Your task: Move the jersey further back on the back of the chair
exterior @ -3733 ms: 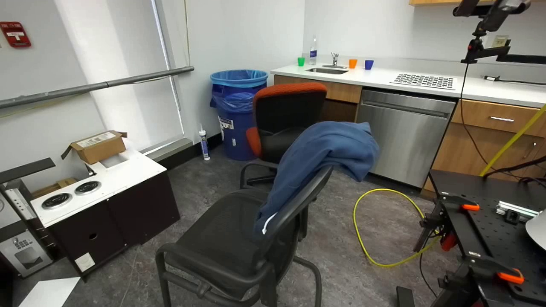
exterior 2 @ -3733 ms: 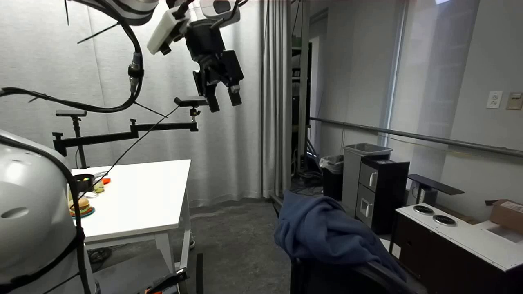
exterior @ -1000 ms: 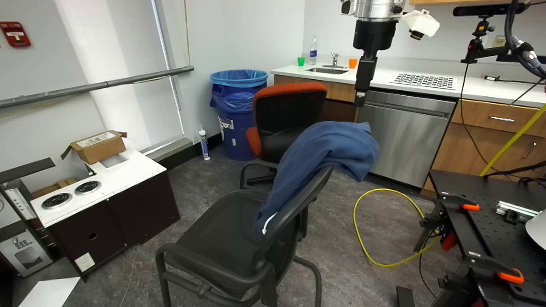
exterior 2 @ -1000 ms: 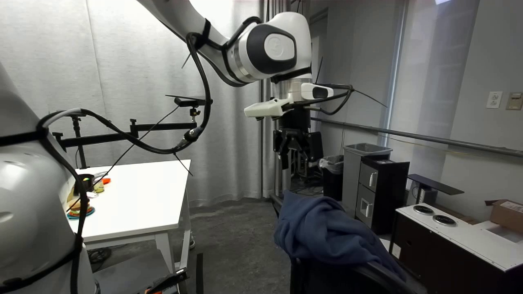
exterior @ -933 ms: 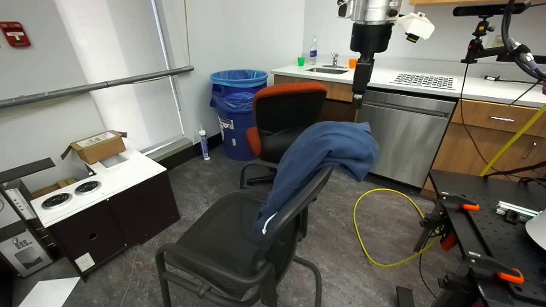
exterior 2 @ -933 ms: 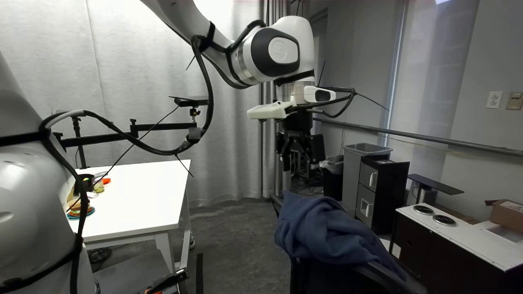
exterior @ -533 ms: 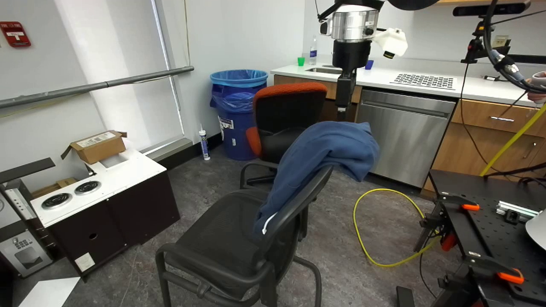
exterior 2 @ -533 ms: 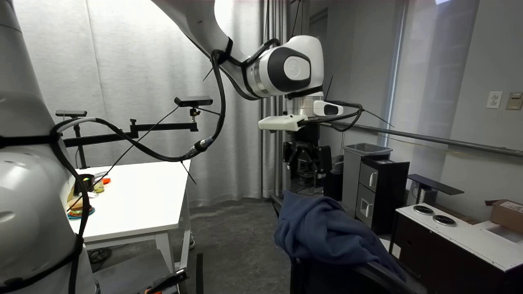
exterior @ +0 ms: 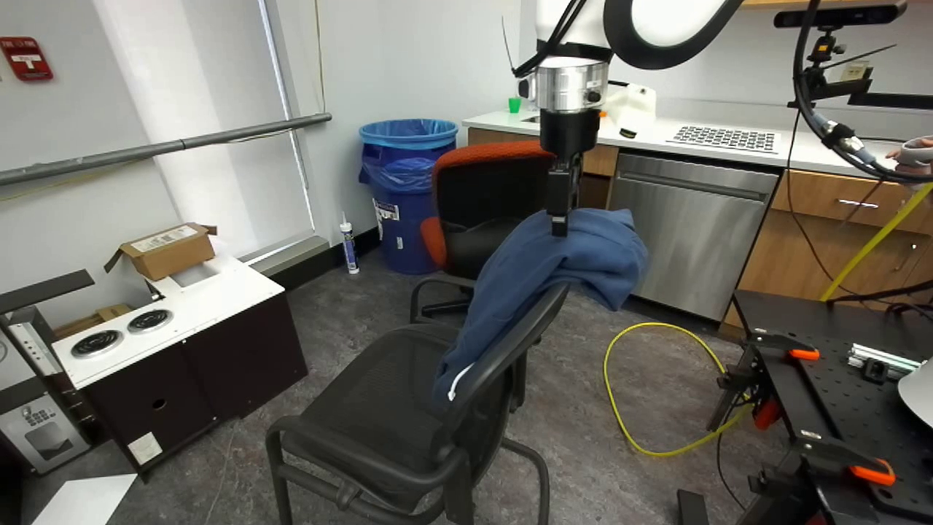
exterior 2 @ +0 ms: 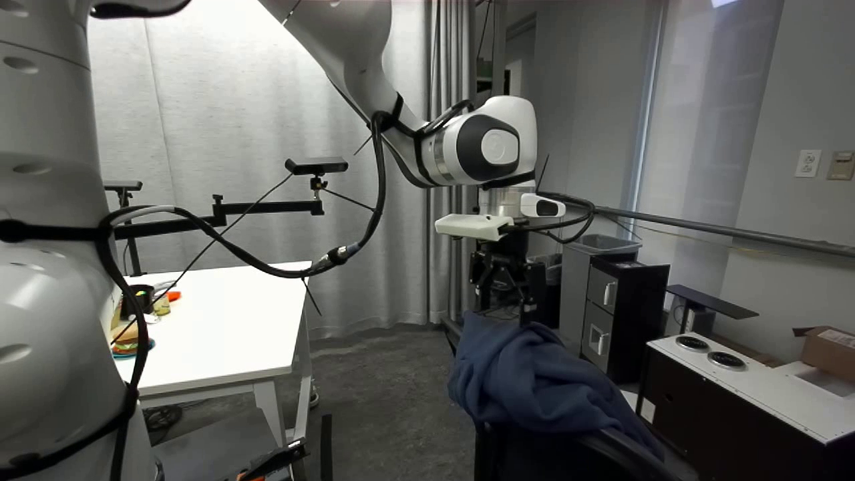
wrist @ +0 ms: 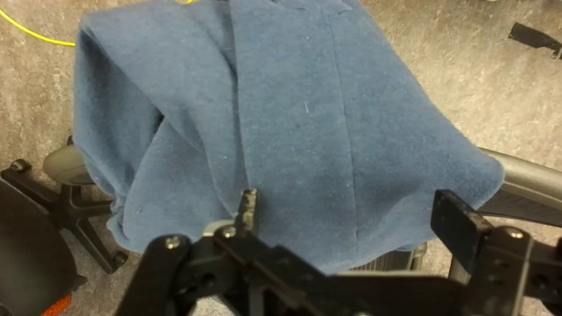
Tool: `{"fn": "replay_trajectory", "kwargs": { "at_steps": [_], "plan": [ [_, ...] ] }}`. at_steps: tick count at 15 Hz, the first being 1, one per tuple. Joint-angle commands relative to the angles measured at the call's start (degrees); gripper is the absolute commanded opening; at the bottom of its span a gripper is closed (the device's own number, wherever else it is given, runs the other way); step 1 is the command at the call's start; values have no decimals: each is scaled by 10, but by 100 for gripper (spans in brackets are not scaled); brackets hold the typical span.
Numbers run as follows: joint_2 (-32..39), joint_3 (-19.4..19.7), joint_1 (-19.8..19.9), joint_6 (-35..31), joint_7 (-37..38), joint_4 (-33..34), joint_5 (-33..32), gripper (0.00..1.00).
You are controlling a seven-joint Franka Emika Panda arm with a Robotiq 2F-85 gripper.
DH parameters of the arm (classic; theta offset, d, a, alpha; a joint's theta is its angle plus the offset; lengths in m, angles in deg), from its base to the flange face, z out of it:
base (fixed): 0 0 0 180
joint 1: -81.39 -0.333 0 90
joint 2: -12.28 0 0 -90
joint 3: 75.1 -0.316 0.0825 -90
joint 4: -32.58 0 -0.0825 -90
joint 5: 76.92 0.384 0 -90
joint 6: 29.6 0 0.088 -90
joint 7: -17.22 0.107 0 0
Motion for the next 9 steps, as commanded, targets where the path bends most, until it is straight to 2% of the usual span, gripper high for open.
{"fn": "replay_trajectory", "kwargs": {
  "at_steps": [1, 9],
  "plan": [
    [19, 7, -8, -7, 20, 8, -7, 100],
    [18, 10, -6, -12, 21, -19, 9, 100]
  ]
}}
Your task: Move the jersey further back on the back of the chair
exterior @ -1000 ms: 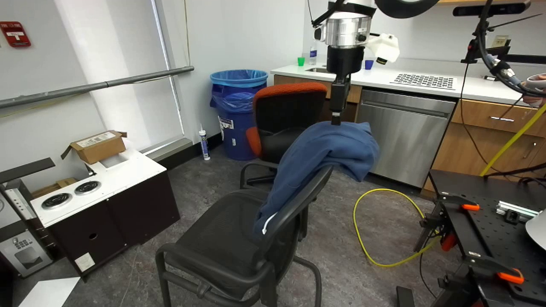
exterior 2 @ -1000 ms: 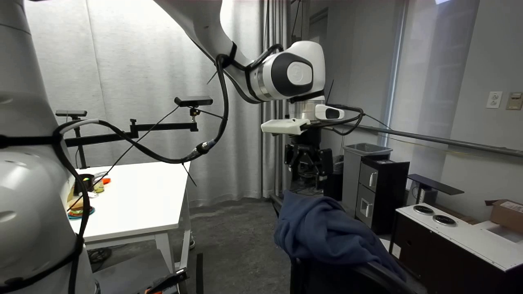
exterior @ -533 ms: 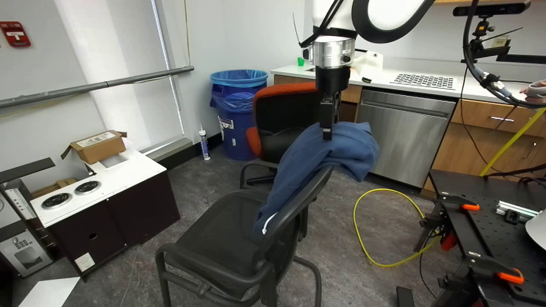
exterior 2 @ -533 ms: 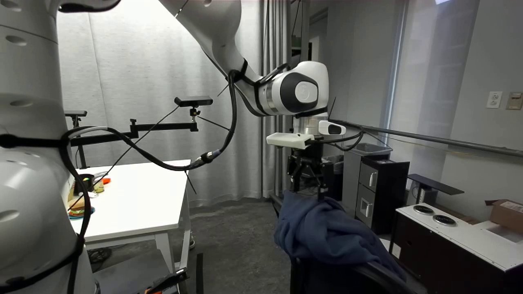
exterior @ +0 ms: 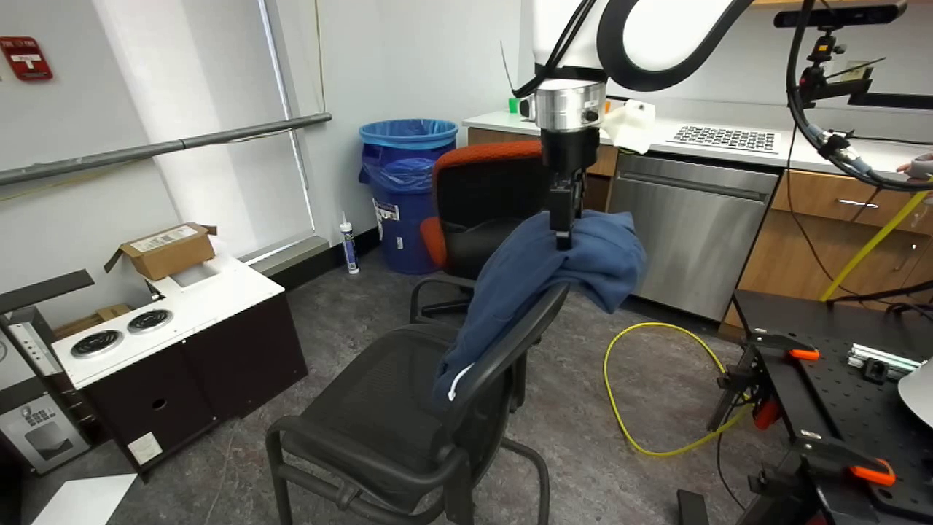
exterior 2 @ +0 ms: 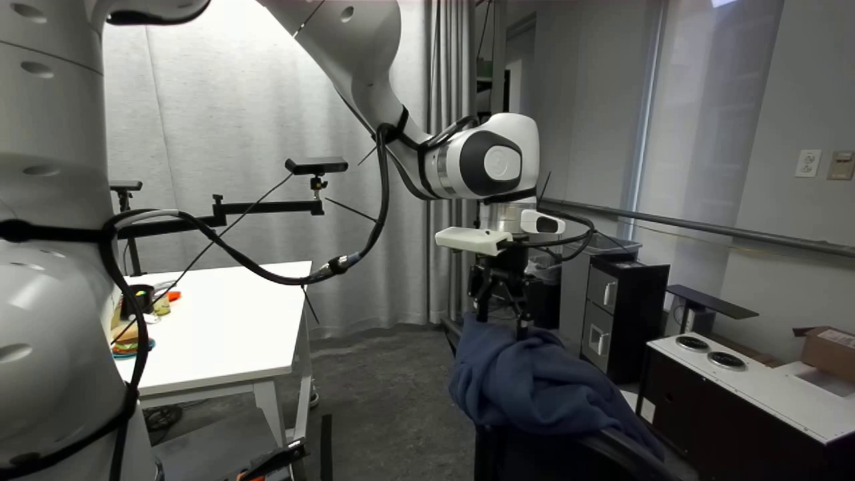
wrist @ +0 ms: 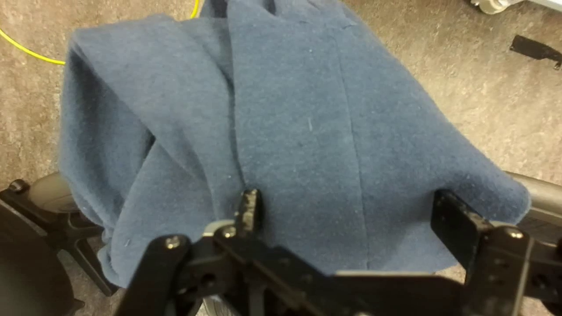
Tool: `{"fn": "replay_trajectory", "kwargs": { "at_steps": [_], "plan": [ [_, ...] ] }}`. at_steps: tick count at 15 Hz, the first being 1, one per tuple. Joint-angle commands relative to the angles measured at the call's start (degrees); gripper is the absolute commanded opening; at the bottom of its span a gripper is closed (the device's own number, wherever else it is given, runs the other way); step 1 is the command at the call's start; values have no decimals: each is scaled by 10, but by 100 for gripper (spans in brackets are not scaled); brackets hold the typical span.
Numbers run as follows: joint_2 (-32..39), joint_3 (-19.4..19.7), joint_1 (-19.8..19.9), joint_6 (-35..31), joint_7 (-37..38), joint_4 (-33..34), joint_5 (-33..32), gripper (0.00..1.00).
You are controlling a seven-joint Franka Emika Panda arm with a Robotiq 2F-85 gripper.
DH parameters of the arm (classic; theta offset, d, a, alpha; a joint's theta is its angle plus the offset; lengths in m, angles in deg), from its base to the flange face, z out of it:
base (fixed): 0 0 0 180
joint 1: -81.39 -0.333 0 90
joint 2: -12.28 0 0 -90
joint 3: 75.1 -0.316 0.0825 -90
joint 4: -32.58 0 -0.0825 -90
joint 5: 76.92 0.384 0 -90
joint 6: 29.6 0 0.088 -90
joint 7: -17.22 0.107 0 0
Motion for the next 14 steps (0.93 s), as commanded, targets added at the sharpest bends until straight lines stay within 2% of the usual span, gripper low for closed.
{"fn": "replay_trajectory", "kwargs": {
  "at_steps": [1, 7, 8, 9, 10, 14],
  "plan": [
    [-1, 6, -5, -15, 15, -20, 9, 100],
    [4, 11, -2, -38, 15, -58, 9, 98],
    [4, 12, -2, -39, 15, -62, 9, 74],
    [3, 13, -2, -44, 15, -67, 7, 74],
    [1, 13, -2, -43, 16, -68, 7, 69],
    [-14, 12, -4, -24, 7, -58, 10, 38]
  ]
}}
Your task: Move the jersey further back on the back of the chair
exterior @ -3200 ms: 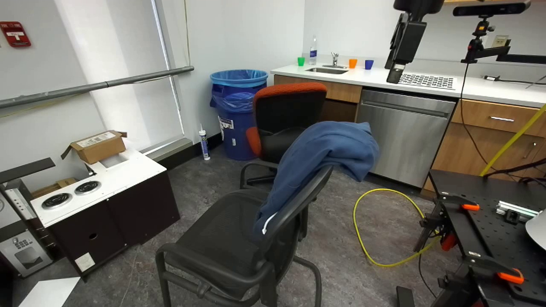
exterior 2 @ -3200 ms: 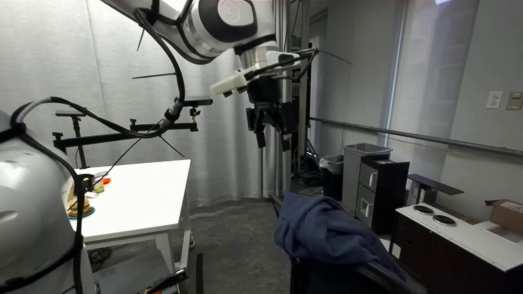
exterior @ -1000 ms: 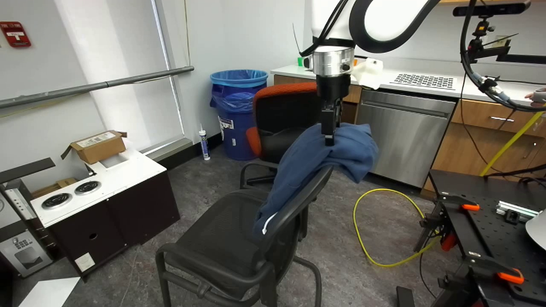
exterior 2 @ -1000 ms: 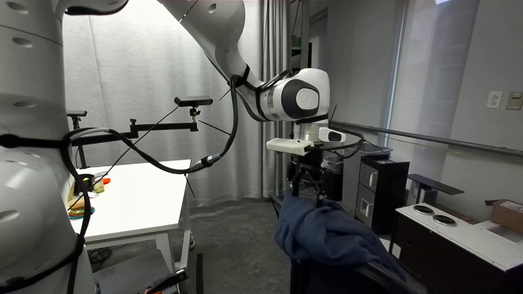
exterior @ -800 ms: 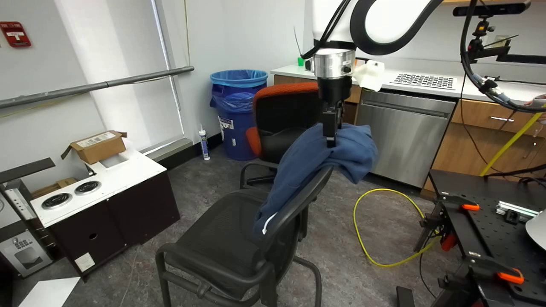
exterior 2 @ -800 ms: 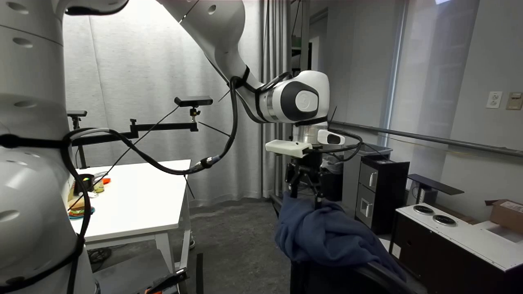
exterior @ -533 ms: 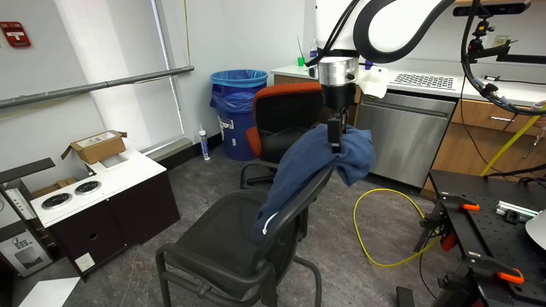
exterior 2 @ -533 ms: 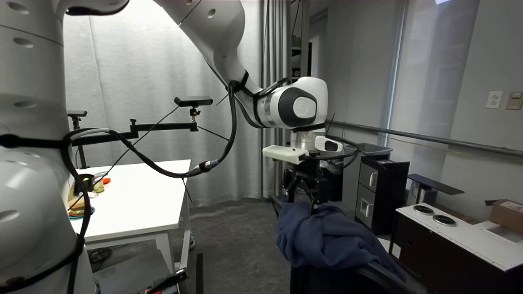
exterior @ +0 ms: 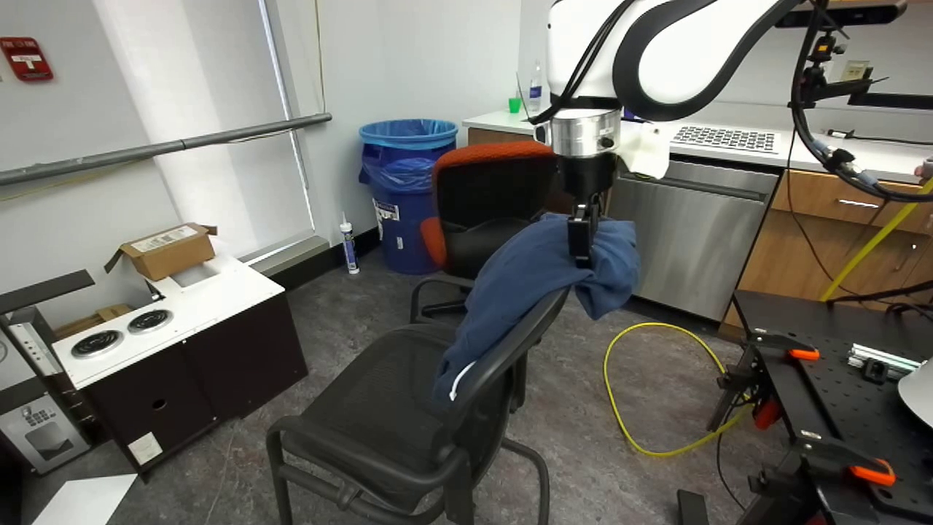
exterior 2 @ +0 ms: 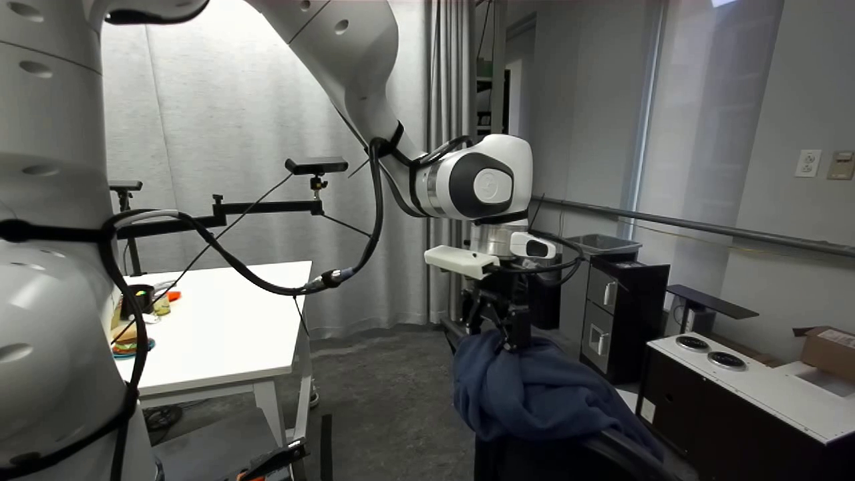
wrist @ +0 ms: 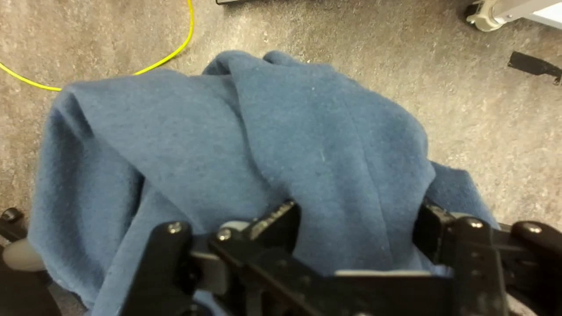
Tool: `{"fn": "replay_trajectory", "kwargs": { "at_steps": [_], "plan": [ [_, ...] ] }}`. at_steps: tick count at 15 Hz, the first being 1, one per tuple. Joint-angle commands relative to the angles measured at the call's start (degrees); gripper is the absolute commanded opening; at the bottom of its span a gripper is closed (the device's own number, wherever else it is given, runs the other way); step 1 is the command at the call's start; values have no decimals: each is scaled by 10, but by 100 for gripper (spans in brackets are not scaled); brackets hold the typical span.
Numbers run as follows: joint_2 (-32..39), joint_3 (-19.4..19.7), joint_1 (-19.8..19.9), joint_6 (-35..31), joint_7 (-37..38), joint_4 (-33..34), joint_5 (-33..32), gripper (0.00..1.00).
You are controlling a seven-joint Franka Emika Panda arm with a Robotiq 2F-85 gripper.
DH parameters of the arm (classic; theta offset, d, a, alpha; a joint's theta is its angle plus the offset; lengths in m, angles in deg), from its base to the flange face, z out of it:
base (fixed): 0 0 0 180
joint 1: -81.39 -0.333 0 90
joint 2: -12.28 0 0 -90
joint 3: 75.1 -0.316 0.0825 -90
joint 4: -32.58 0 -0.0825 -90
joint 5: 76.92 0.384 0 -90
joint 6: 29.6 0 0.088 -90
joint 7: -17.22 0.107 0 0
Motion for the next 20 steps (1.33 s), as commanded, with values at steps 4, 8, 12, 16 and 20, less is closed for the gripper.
{"fn": "replay_trajectory", "kwargs": {
  "at_steps": [4, 8, 12, 16, 20],
  "plan": [
    [-36, 3, -3, 19, -6, 3, 13, 8],
    [-52, 7, 0, 28, 0, 38, 17, 3],
    [-44, 15, 6, 44, -3, 107, 27, 3],
    [-21, 19, 7, 57, 1, 186, 34, 3],
    [19, 24, 10, 72, 3, 271, 40, 3]
  ]
}}
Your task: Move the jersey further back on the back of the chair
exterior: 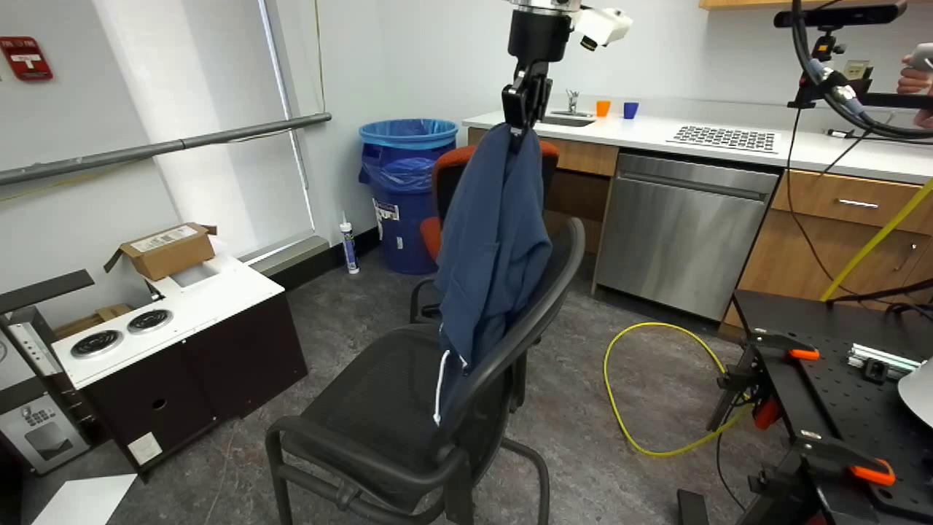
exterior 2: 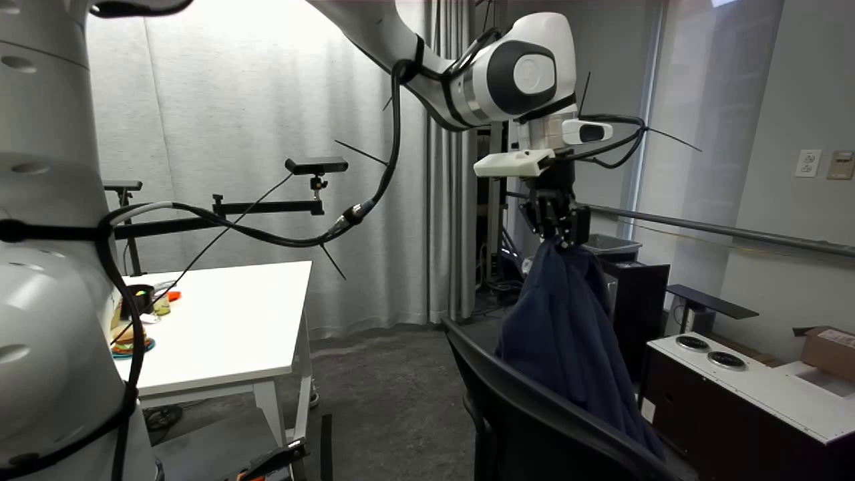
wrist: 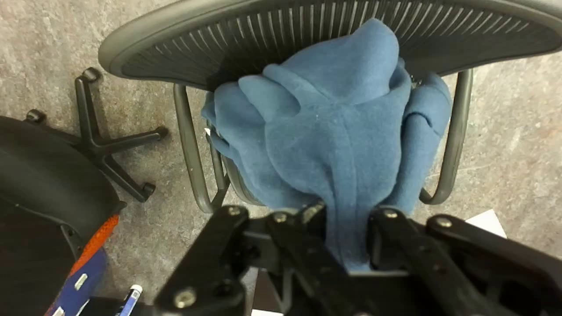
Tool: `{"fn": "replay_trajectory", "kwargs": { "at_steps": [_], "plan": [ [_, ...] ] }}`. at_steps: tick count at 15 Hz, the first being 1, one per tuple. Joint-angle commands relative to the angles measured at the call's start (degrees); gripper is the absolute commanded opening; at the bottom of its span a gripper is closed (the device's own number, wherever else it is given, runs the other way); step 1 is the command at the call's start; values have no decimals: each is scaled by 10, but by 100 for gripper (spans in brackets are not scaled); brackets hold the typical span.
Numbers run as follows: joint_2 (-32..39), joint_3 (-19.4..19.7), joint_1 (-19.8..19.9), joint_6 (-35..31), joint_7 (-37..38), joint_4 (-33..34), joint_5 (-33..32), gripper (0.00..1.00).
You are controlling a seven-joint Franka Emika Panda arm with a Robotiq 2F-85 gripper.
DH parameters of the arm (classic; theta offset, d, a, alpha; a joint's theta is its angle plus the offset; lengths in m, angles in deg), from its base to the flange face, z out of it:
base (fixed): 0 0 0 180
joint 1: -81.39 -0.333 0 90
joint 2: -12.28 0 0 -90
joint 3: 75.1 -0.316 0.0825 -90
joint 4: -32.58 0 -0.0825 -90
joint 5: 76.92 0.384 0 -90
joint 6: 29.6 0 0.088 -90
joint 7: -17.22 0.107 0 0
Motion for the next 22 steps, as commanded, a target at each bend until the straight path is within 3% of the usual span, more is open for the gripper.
{"fn": "replay_trajectory", "kwargs": {
  "at_steps": [1, 6, 11, 17, 22],
  "plan": [
    [48, 4, 5, 35, 5, 100, 19, 3],
    [55, 3, 5, 67, -4, 175, 28, 3],
    [-9, -3, 7, 113, -45, 181, 52, 3],
    [-138, -2, 2, 178, -150, 100, 66, 3],
    [-263, 2, -17, 271, -249, -26, 68, 3]
  ]
}}
